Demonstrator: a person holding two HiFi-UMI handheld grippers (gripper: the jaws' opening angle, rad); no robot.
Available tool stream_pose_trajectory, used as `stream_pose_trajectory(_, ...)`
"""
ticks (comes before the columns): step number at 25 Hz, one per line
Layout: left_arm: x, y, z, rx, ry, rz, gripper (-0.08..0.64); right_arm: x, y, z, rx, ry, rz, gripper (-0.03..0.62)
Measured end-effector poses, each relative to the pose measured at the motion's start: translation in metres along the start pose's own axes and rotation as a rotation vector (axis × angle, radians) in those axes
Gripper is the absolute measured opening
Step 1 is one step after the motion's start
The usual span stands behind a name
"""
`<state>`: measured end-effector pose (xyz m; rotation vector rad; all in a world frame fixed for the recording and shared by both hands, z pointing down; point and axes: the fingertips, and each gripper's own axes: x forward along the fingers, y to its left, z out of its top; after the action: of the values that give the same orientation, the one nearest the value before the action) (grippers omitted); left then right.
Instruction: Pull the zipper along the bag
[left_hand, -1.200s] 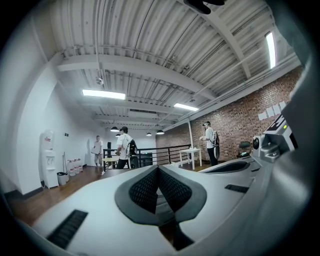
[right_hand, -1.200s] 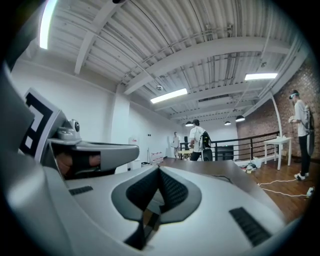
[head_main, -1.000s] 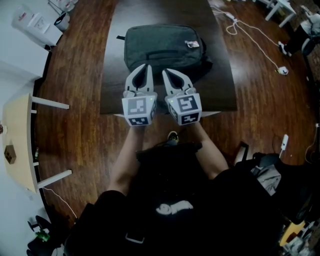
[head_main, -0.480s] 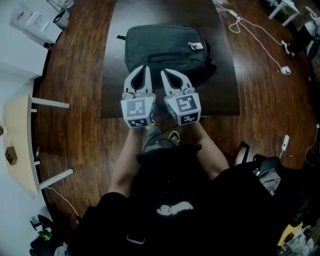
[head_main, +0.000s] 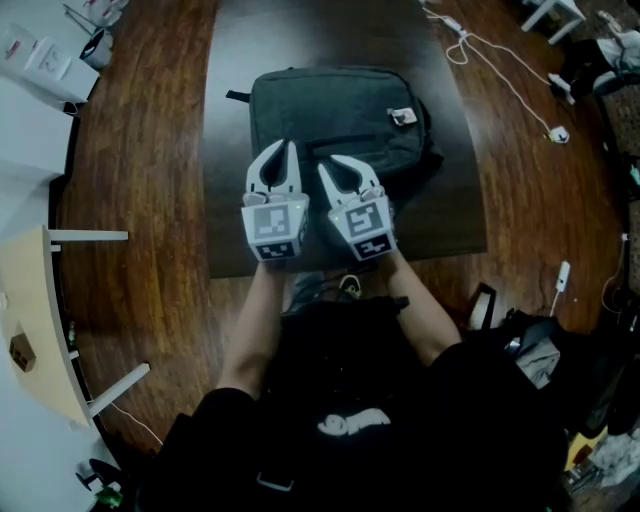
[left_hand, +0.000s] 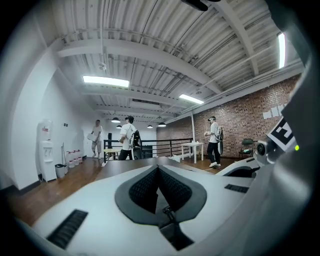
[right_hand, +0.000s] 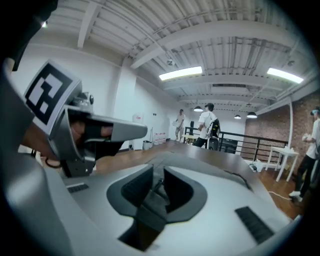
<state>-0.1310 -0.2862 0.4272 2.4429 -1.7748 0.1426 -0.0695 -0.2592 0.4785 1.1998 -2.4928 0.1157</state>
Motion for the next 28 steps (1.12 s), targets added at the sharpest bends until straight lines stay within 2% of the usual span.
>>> stream_pose_trajectory(2, 0.013, 0.013, -0.007, -0.015, 0.012, -0.008, -0.003, 0.021, 0.006, -0.016, -0.075, 0.076, 0.022, 0.162)
stream_pose_trajectory(4, 0.024, 0.023, -0.017, -0.022, 0.029, -0.018, -0.003, 0.039, 0.012, -0.033, -0.217, 0.143, 0.040, 0.218)
stream_pose_trajectory(8, 0.043, 0.041, -0.034, 0.009, 0.077, -0.027, -0.003, 0.067, 0.019, -0.059, -0.597, 0.227, 0.037, 0.219)
stream_pose_trajectory(10, 0.050, 0.046, -0.038, -0.003, 0.088, -0.034, -0.003, 0.075, 0.019, -0.067, -0.710, 0.260, 0.033, 0.222)
stream_pose_trajectory(14, 0.061, 0.049, -0.045, -0.043, 0.079, -0.071, -0.003, 0.078, 0.013, -0.062, -0.763, 0.256, 0.030, 0.219)
stream_pose_trajectory(15, 0.063, 0.050, -0.047, -0.044, 0.079, -0.074, -0.003, 0.078, 0.009, -0.060, -0.772, 0.263, 0.026, 0.186)
stream_pose_trajectory(18, 0.069, 0.052, -0.049, -0.042, 0.075, -0.088, -0.003, 0.080, 0.005, -0.059, -0.843, 0.298, 0.063, 0.201)
stream_pose_trajectory(22, 0.071, 0.054, -0.049, -0.061, 0.081, -0.106, -0.003, 0.078, 0.018, -0.039, -0.925, 0.227, 0.076, 0.182)
stream_pose_trajectory(28, 0.073, 0.064, -0.049, -0.077, 0.073, -0.113, -0.003, 0.088, 0.015, -0.032, -0.991, 0.237, 0.062, 0.181)
